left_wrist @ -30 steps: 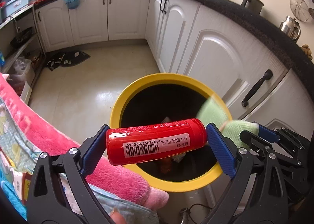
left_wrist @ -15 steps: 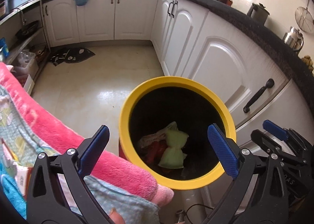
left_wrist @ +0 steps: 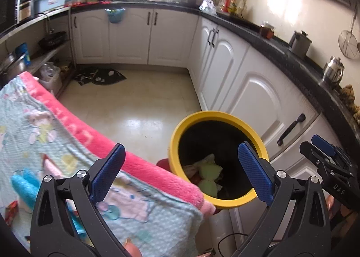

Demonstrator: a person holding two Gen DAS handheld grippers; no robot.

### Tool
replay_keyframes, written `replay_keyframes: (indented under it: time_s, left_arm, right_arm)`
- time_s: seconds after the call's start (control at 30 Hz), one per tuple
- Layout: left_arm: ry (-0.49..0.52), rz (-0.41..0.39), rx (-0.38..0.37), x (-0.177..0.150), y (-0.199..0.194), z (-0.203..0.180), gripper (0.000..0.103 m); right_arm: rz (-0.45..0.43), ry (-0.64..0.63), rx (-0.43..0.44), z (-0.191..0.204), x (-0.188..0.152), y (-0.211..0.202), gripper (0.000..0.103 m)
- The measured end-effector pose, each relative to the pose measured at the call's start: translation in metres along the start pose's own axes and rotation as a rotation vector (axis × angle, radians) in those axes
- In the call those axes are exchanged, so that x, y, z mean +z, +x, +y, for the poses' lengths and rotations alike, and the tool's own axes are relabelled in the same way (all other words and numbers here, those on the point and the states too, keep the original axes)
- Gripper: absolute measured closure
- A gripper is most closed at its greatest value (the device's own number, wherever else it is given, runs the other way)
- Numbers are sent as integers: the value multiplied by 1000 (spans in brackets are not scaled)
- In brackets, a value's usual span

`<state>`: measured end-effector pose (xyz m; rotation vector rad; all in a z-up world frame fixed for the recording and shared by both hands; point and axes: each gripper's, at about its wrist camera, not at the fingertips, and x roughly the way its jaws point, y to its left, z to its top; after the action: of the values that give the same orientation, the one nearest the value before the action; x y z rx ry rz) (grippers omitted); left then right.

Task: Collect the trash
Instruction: 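Move both tools back over the remaining trash on the sheet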

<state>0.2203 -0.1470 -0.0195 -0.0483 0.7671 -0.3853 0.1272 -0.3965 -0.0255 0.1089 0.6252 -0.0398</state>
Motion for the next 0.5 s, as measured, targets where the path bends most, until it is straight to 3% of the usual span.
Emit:
replay_keyframes:
  time_s: [0.5]
  left_arm:
    - [-72, -125, 145, -15, -82, 60, 11]
  right_arm:
    - [-57, -94, 135, 68, 9, -28, 24]
